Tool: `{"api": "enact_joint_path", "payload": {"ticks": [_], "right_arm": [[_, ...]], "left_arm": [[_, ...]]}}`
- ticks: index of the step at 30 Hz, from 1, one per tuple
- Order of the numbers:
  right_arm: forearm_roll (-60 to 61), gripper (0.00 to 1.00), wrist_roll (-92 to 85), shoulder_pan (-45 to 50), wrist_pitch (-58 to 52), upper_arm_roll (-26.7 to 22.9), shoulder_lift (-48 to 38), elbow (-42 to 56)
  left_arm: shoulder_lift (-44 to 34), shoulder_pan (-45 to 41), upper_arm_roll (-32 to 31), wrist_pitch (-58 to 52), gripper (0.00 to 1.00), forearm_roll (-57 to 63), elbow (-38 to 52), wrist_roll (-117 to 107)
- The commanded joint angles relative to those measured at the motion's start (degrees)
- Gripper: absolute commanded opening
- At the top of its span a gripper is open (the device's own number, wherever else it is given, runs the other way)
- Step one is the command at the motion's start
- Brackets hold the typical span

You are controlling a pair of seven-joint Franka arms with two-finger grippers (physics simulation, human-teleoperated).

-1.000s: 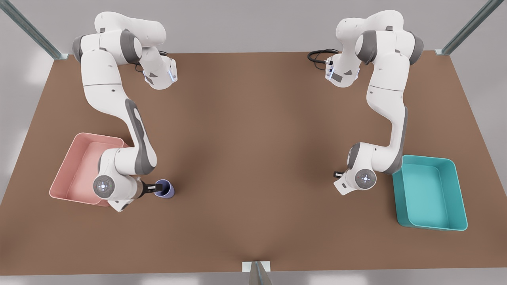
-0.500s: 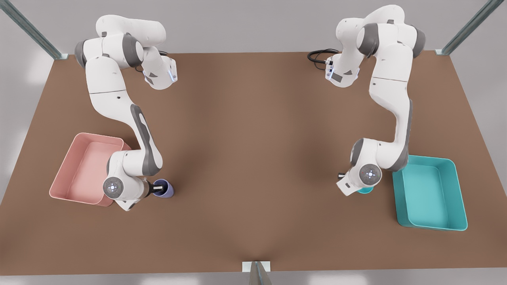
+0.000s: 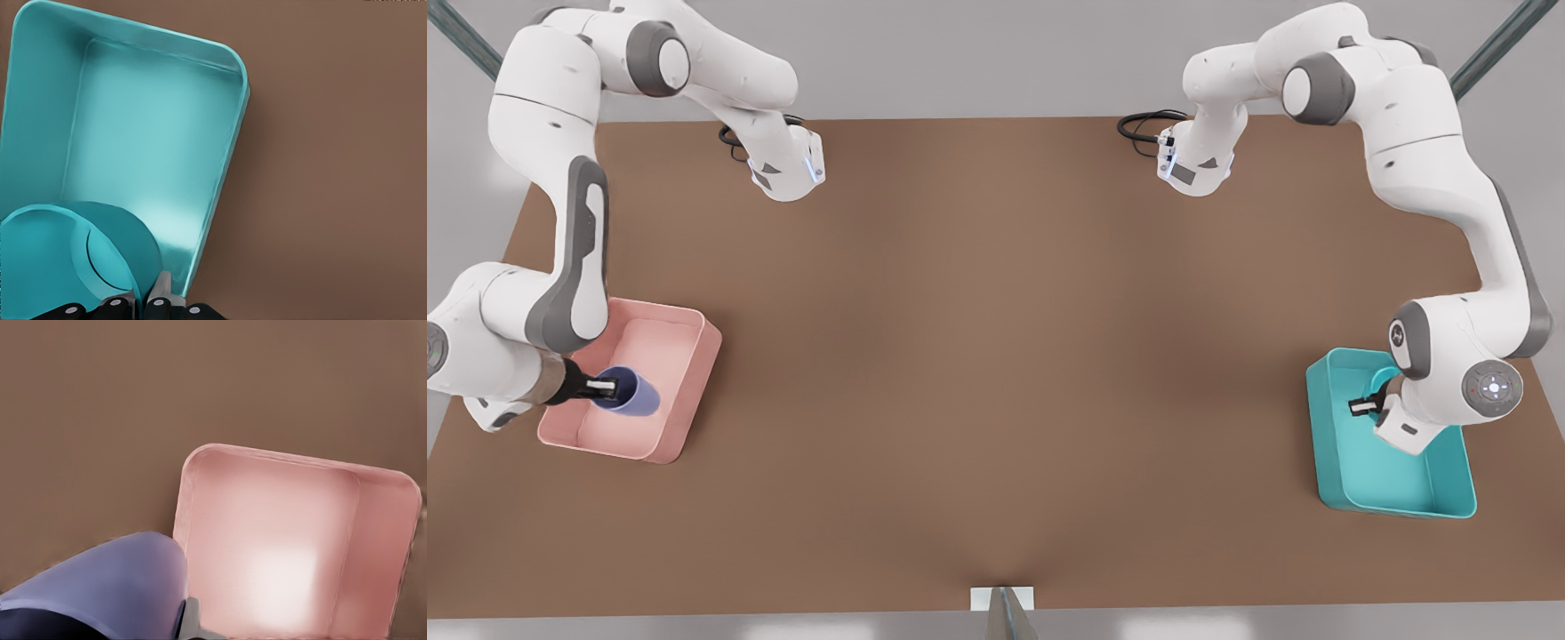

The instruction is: Put the bowls and cups in different boxes

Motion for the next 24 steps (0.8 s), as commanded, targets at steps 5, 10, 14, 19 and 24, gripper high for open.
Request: {"api": "enact_joint_path", "payload": {"ticks": [5,10,14,19,24], "right_arm": [[-3.2,0.21,-27.9,-4.9,4.2,-0.2,6.7,0.0],[-2.7,0.21,-28.7,-5.8,13.5,-0.1,11.8,-0.5],[-2.6,0.21,-28.7,-6.1,13.6,0.0,13.8,-0.6],[-1.4,1.0,-29.5,-6.5,13.1,0.2,14.4,-0.5],[-1.4,1.0,-30.1,-6.3,7.6,0.7,11.1,0.1]], "left_arm": [[6.9,3.7,0.0,11.5,0.21,0.0,0.7,6.1],[11.5,5.7,0.0,16.3,0.21,0.0,0.7,6.1],[12.0,6.4,0.0,17.2,1.0,0.0,0.7,7.3],[-4.1,6.2,-1.1,-2.0,1.0,-0.8,0.2,7.7],[-16.9,-13.3,-0.9,-14.1,1.0,-15.2,-3.4,-8.9]]}}
